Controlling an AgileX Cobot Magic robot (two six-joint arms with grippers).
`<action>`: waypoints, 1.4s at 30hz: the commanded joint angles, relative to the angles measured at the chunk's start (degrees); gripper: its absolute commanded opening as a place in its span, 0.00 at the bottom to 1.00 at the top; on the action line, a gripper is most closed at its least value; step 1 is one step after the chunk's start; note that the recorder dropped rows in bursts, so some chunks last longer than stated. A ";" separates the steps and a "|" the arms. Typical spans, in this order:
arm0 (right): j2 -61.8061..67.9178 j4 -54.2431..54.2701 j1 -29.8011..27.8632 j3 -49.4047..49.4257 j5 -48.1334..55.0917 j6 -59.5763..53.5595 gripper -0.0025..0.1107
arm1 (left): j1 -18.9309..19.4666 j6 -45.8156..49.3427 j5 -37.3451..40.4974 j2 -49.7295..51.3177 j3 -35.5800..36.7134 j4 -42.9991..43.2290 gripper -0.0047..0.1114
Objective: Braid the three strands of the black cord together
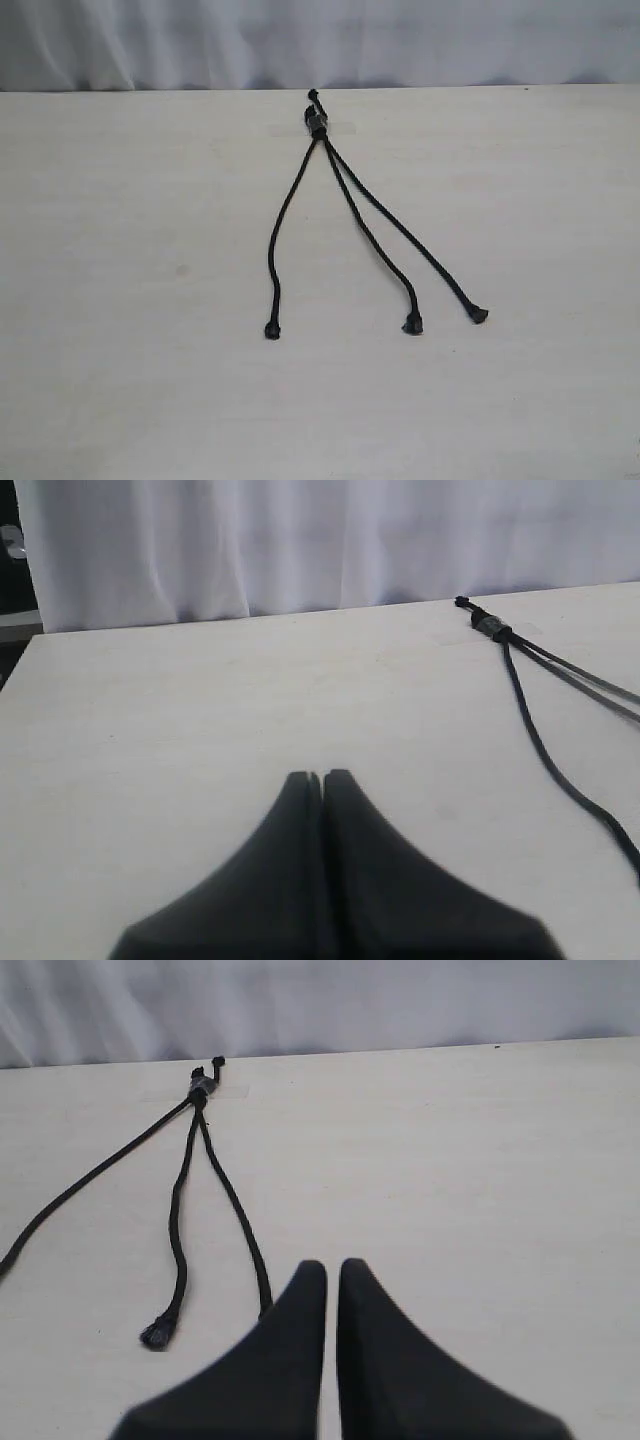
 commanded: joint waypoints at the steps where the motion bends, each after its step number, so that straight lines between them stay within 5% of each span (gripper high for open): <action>1: -0.26 -0.64 -0.43 0.21 -0.78 0.10 0.06 | -1.32 0.18 -0.91 -0.34 0.11 -0.03 0.04; 26: -0.26 -5.65 -0.43 0.21 -12.28 -0.31 0.06 | -2.28 0.18 -1.36 -0.34 0.11 -0.01 0.04; 42: -0.26 -5.82 -0.43 0.21 -22.66 -0.19 0.06 | -2.28 0.18 -23.45 -0.34 0.11 -0.06 0.04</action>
